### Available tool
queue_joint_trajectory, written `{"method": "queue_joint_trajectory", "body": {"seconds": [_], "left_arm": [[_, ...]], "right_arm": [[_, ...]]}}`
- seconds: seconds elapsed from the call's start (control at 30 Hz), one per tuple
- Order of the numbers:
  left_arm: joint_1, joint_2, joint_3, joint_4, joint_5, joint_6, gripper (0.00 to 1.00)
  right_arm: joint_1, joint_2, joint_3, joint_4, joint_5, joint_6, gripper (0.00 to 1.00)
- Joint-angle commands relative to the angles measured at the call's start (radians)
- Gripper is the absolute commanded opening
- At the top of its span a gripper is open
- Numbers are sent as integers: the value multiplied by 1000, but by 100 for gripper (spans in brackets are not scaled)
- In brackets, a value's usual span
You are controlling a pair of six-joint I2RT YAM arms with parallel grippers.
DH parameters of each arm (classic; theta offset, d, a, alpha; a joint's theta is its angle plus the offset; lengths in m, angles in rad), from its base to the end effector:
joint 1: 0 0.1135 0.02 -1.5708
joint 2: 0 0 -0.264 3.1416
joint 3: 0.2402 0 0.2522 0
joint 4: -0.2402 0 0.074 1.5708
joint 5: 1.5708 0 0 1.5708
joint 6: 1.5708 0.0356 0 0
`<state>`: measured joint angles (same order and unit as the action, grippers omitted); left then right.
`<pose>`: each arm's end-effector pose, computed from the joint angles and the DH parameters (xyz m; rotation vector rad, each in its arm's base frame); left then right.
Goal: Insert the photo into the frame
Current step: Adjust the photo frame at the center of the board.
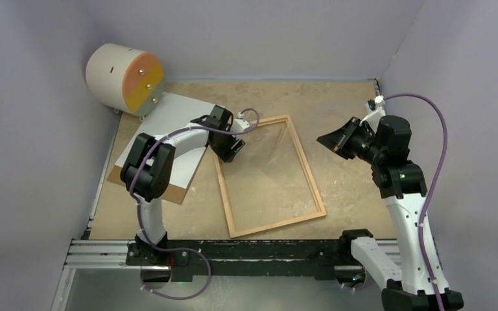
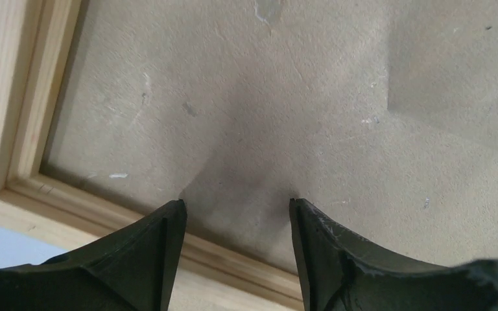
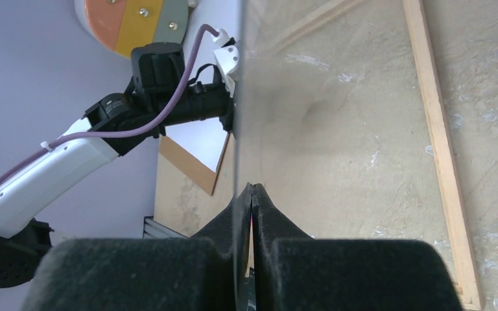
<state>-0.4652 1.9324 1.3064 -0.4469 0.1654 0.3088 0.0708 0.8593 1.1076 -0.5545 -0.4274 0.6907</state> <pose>0.3541 -0.1843 0.1697 1.0501 2.4287 -0.2712 0.1703 0.0269 0.3997 0.2964 1.9312 0.9141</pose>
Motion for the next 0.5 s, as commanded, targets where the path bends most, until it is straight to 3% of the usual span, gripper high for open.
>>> {"method": "queue_joint_trajectory", "body": {"seconds": [0.0,0.23,0.47], "left_arm": [[16,-17,-6,1,-43,-59,60],[27,-218,-69,29,-9,-26,67],[32,-239,-71,-77,-88,-54,70]], "right_arm": [[-5,-11,31,41,19,-12,0],[-5,-11,14,46,16,-10,0],[-6,-8,1,53,16,-8,0]]}}
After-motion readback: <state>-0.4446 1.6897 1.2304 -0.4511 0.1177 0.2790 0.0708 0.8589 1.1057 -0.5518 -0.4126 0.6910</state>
